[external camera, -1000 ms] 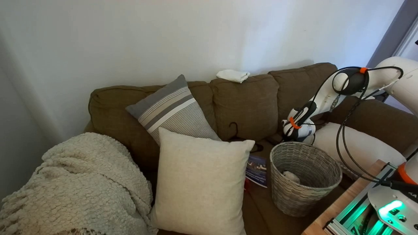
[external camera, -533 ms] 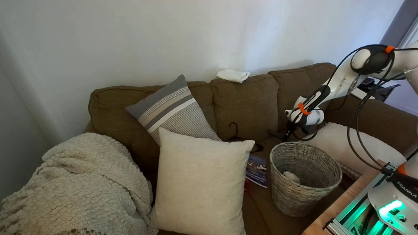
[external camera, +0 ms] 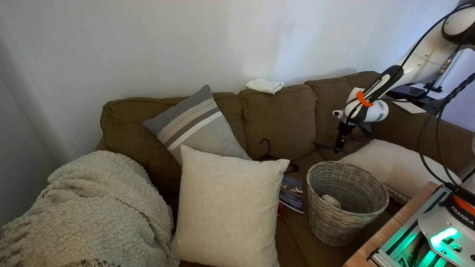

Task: Put the black remote control on the backrest of the sofa.

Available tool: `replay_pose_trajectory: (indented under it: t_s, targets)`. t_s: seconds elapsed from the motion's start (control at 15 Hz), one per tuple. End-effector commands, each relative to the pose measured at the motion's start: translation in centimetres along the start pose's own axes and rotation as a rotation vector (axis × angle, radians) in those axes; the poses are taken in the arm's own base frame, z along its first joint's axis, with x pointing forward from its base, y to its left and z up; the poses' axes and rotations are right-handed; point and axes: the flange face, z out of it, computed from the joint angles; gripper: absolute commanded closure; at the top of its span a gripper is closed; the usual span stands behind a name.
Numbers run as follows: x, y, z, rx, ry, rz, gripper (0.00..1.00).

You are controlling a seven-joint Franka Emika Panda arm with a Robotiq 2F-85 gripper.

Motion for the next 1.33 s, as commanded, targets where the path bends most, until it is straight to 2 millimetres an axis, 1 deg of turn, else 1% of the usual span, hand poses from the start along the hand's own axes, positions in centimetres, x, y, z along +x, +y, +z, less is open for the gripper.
replay_pose_trajectory:
  t_s: [0.0, 0.13, 0.27, 0.33, 0.4, 0.47, 0.53, 0.6, 0.67, 0.73, 0.8, 0.87, 0.93, 1.07, 1.13, 1.27]
  targets:
    - [1.5, -0.4, -7.9, -0.117, 0.098, 0.067, 0.74]
    - [4.4, 1.3, -12.5, -0.179, 0.155, 0.154, 0.74]
    - [6.8, 3.2, -16.5, -0.236, 0.205, 0.249, 0.74]
    - [8.1, 4.6, -18.1, -0.255, 0.225, 0.3, 0.74]
    - [9.0, 5.6, -19.6, -0.274, 0.236, 0.352, 0.74]
    - [9.5, 6.5, -20.3, -0.297, 0.244, 0.378, 0.74]
    - [9.6, 7.0, -19.1, -0.329, 0.24, 0.347, 0.74]
    - [9.4, 5.3, -20.5, -0.304, 0.25, 0.322, 0.49]
    - [9.7, 5.9, -20.7, -0.316, 0.253, 0.331, 0.49]
    - [9.8, 6.2, -20.3, -0.317, 0.248, 0.334, 0.49]
    - [9.7, 6.4, -19.7, -0.314, 0.243, 0.336, 0.74]
    - [9.7, 5.9, -18.4, -0.269, 0.22, 0.398, 0.74]
    - [10.5, 6.0, -18.1, -0.274, 0.223, 0.468, 0.74]
    - [12.2, 6.5, -18.7, -0.29, 0.244, 0.55, 0.74]
    - [13.2, 7.1, -19.3, -0.306, 0.246, 0.591, 0.74]
    - [15.8, 8.5, -20.4, -0.307, 0.237, 0.629, 0.74]
